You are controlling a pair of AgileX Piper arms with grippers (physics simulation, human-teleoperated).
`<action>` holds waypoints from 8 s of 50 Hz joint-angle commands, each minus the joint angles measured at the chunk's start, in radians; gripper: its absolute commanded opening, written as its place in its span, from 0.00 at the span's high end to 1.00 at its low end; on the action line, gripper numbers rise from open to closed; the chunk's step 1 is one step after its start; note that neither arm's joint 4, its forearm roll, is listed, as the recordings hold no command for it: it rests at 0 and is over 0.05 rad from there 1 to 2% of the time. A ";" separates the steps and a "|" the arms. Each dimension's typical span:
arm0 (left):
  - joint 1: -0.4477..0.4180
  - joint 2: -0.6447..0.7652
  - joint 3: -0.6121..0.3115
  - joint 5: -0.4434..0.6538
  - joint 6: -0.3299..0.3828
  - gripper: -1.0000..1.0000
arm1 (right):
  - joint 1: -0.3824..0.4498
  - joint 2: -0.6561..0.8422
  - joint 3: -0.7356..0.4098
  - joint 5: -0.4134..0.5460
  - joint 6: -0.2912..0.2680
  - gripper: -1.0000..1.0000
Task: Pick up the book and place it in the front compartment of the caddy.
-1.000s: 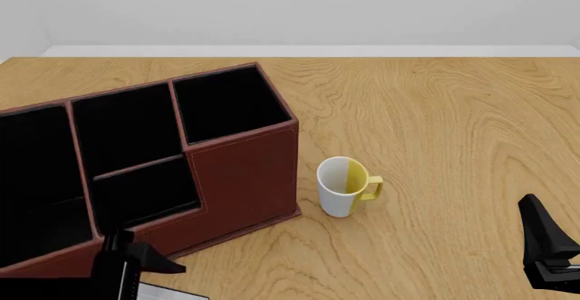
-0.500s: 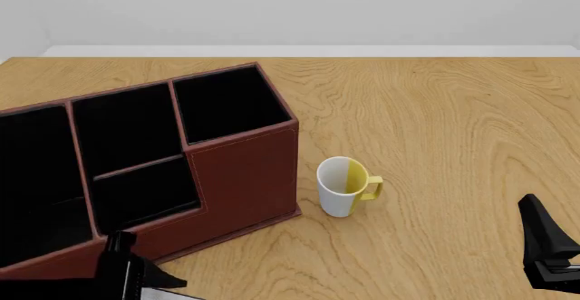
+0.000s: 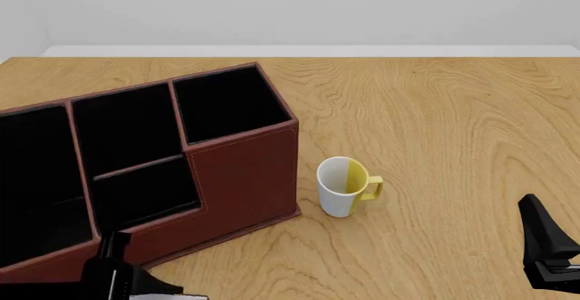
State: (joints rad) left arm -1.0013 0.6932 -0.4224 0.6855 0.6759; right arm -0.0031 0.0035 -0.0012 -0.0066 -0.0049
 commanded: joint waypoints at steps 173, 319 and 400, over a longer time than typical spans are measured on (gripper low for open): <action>0.645 0.156 -0.554 0.094 0.404 1.00 | 0.000 0.000 0.000 0.000 0.000 0.00; 0.736 0.282 -0.350 -0.202 0.406 1.00 | 0.000 0.000 0.000 0.000 0.000 0.00; 0.792 0.392 -0.284 -0.388 0.435 1.00 | 0.000 0.000 0.000 0.000 0.000 0.00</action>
State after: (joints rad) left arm -0.2122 1.0627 -0.6864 0.3172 1.1084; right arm -0.0031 0.0036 -0.0012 -0.0066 -0.0049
